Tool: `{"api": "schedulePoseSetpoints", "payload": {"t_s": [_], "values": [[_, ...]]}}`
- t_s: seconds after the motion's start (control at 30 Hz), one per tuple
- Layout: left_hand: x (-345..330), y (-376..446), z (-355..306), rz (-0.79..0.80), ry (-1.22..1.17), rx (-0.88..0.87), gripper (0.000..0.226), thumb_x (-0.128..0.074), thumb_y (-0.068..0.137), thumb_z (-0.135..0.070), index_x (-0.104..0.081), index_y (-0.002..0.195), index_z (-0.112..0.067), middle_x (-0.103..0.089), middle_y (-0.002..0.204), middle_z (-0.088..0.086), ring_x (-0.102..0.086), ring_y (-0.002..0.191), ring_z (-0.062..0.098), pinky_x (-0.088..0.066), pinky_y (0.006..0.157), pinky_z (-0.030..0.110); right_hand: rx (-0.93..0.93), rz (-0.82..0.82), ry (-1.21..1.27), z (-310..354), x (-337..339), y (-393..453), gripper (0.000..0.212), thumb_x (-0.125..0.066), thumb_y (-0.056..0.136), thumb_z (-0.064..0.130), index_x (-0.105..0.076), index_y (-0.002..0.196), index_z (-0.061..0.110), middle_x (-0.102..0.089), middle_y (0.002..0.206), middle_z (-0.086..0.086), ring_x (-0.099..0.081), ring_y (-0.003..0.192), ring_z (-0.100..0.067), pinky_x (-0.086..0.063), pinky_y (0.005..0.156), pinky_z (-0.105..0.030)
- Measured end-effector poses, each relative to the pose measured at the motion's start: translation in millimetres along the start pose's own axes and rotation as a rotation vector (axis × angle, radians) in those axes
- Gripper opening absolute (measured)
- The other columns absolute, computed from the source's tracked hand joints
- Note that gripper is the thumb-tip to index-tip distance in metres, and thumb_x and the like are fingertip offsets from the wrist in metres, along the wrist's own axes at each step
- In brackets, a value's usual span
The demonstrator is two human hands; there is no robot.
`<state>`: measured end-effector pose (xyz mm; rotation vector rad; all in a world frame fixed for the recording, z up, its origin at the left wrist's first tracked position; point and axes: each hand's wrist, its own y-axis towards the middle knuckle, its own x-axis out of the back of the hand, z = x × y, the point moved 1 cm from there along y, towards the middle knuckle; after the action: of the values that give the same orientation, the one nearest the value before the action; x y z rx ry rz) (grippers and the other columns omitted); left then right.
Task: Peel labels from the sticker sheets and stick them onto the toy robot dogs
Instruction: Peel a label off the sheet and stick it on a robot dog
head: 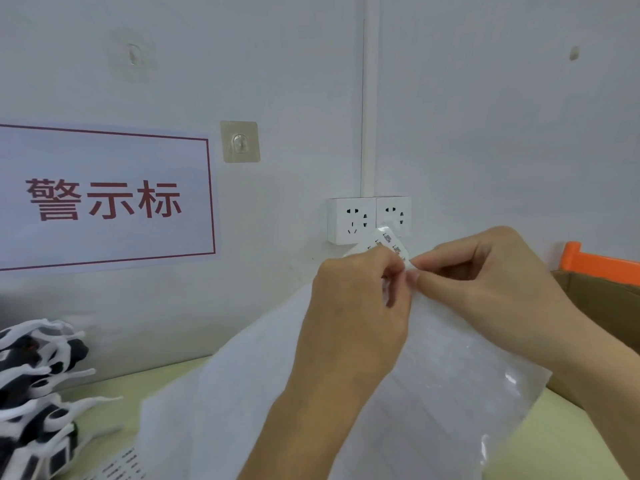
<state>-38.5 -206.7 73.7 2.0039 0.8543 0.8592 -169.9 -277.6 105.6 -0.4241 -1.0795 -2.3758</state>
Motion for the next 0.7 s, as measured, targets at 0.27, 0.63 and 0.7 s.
{"api": "schedulePoseSetpoints", "payload": {"t_s": [0.27,0.63,0.7], "values": [[-3.3,-1.1,10.1,0.091,0.002,0.132,0.008,-0.068,0.09,-0.011,-0.075,0.087,-0.011,-0.073,0.08,0.003,-0.072,0.076,0.018,-0.06,0.07,0.044,-0.048,0.076,-0.108,-8.7,-9.9,0.5,0.02,-0.065,0.086,0.018,-0.08,0.074,0.019,-0.068,0.083,-0.029,-0.063,0.085,-0.049,-0.041,0.061,-0.033],[-13.6,-8.0,11.5,0.01,0.035,0.158,0.01,-0.068,0.089,-0.012,-0.073,0.082,-0.006,-0.072,0.079,0.009,-0.07,0.077,0.028,-0.058,0.069,0.047,-0.08,0.053,-0.094,-7.6,-16.6,0.4,0.024,-0.061,0.081,0.021,-0.079,0.071,0.034,-0.074,0.075,-0.013,-0.067,0.076,-0.036,-0.053,0.063,-0.043],[-14.2,-8.5,11.2,-0.024,0.047,0.133,0.011,-0.069,0.089,-0.01,-0.072,0.08,-0.006,-0.071,0.075,0.007,-0.069,0.074,0.027,-0.057,0.068,0.046,-0.101,0.048,-0.071,-9.4,-14.9,0.7,0.022,-0.063,0.083,0.02,-0.08,0.073,0.03,-0.075,0.078,-0.013,-0.069,0.083,-0.035,-0.056,0.073,-0.047]]}}
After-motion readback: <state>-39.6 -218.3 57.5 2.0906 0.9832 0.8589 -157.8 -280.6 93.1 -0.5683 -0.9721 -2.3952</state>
